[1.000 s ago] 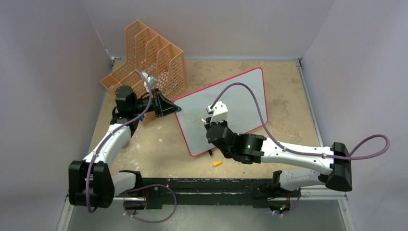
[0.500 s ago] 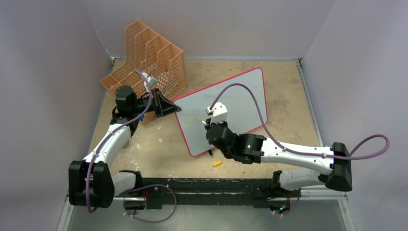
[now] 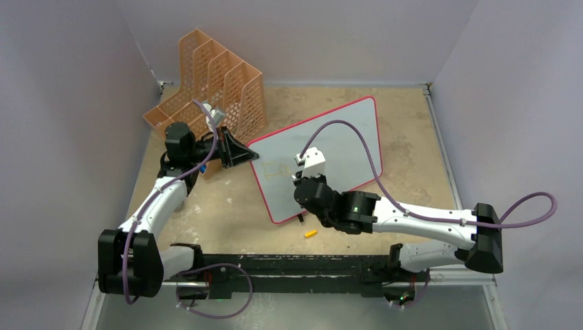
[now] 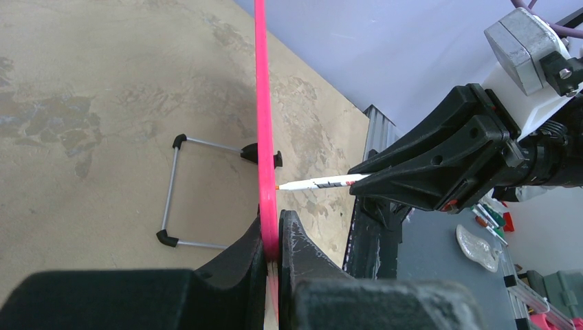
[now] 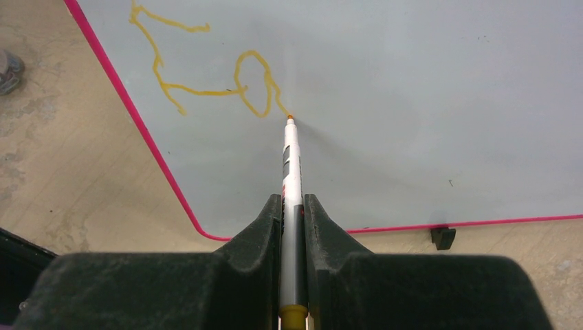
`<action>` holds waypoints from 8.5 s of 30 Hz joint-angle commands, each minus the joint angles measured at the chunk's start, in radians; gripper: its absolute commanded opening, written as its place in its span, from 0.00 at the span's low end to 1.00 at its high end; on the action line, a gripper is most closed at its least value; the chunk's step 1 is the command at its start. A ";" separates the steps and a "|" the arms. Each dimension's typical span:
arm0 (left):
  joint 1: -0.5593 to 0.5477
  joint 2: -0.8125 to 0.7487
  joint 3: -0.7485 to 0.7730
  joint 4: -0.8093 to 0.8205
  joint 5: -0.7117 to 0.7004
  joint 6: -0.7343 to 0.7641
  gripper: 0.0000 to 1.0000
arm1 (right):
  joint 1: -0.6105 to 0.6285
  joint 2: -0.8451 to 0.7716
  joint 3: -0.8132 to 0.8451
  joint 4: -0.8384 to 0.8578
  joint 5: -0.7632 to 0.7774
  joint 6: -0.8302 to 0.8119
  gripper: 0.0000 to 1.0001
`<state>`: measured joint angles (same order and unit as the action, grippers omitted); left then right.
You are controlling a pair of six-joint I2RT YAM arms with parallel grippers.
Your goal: Write a sentence on the whiteboard
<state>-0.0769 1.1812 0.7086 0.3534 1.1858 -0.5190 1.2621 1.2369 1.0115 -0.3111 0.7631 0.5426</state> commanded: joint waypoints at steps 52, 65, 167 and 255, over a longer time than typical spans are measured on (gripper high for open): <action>-0.001 0.000 0.037 0.022 0.056 0.054 0.00 | -0.063 -0.071 0.002 0.194 0.004 -0.083 0.00; -0.001 0.001 0.036 0.024 0.058 0.053 0.00 | -0.066 -0.062 -0.004 0.174 -0.016 -0.069 0.00; -0.001 0.001 0.036 0.021 0.054 0.056 0.00 | -0.078 -0.037 -0.022 0.006 -0.080 -0.013 0.00; -0.002 0.005 0.038 0.015 0.053 0.062 0.00 | -0.105 -0.101 -0.012 0.044 0.071 0.030 0.00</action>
<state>-0.0742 1.1877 0.7143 0.3485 1.1957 -0.5121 1.1683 1.1690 0.9813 -0.3092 0.8192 0.5831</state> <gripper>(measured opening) 0.032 0.146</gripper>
